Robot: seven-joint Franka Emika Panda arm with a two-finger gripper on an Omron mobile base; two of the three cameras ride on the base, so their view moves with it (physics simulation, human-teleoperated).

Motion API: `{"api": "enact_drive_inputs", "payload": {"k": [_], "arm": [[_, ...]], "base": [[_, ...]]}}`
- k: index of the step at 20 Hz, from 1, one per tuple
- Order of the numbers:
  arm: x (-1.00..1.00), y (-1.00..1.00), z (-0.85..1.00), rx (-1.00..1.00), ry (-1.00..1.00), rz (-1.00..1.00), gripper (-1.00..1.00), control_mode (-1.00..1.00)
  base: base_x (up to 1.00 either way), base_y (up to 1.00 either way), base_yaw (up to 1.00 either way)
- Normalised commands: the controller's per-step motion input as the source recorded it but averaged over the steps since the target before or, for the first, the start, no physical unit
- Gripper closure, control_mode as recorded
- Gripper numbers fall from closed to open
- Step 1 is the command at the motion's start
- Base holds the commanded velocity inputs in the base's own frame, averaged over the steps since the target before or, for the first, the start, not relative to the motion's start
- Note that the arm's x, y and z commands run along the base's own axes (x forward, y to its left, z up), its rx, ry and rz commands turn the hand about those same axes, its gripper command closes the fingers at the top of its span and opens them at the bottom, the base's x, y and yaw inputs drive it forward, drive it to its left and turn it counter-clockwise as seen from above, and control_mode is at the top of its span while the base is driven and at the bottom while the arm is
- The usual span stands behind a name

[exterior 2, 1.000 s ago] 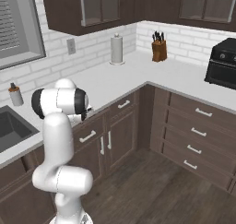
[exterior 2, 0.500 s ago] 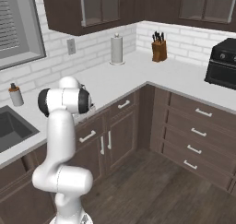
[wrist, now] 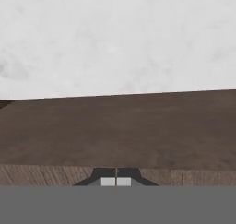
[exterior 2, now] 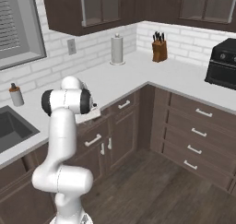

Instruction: Take a straw from the drawer in front and place it inside the glass cup on the dining counter.

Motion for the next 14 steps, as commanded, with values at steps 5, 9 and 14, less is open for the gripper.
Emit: {"api": "enact_drive_inputs", "payload": {"k": [5,9,14], "arm": [[-1.00,-1.00,-1.00,-0.05,-0.05,-0.02,1.00,-1.00],[-1.00,-1.00,-1.00,0.00,-0.23,0.00,1.00,-1.00],[-1.00,-1.00,-1.00,0.01,-0.33,0.00,1.00,-1.00]], "base": [[0.00,0.00,0.00],[0.00,0.00,0.00],[0.00,0.00,0.00]]}}
